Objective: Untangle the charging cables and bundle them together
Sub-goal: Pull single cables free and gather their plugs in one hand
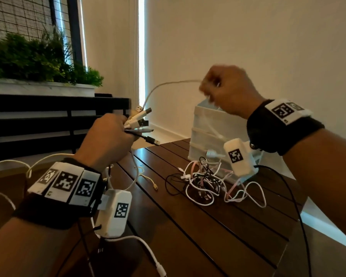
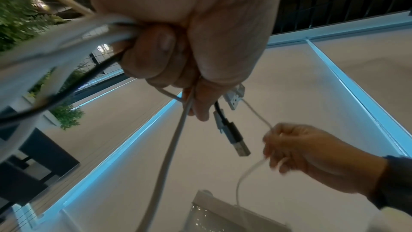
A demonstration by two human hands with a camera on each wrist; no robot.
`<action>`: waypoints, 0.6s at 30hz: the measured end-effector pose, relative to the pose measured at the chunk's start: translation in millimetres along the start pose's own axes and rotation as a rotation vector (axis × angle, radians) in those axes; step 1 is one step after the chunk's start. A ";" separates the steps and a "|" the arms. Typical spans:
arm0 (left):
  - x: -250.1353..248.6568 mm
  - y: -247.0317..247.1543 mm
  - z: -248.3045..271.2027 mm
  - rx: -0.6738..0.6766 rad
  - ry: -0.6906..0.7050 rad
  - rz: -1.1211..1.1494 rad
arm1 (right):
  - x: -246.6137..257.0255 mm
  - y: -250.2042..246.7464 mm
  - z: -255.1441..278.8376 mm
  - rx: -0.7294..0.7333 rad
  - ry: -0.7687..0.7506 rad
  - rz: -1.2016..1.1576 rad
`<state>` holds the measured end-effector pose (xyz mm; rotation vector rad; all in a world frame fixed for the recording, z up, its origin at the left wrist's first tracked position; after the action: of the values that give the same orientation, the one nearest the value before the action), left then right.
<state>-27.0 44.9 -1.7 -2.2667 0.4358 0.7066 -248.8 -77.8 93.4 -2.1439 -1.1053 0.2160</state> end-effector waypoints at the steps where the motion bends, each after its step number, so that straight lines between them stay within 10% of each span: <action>1: 2.3 -0.1 -0.6 0.004 -0.012 0.002 | 1.1 5.0 3.9 0.247 0.053 0.057; 3: 3.9 -2.4 -0.5 0.015 -0.032 0.020 | -4.2 12.2 11.7 0.493 0.137 0.078; 8: 0.0 -14.8 -2.1 0.009 -0.095 0.165 | -26.9 0.8 0.4 -0.008 0.241 -0.044; 13: -3.0 -29.4 -2.3 0.001 -0.065 0.195 | -24.4 -16.7 -12.8 -0.215 0.199 0.013; 18: -4.9 -39.5 -1.4 -0.132 -0.056 0.355 | -1.9 5.9 -7.9 0.109 0.245 -0.053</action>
<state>-11.0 71.7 23.1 -2.3091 0.7979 0.9997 -242.7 -85.6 95.1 -1.9807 -0.9837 -0.0112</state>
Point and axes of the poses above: each hand's wrist, its own z-axis away from the middle knuckle, its own y-axis out of the palm, x = y × z, the point moved 1 cm from there along -z, towards the middle knuckle, and after that the axes turned 9 degrees about z, right-handed, at the moved point
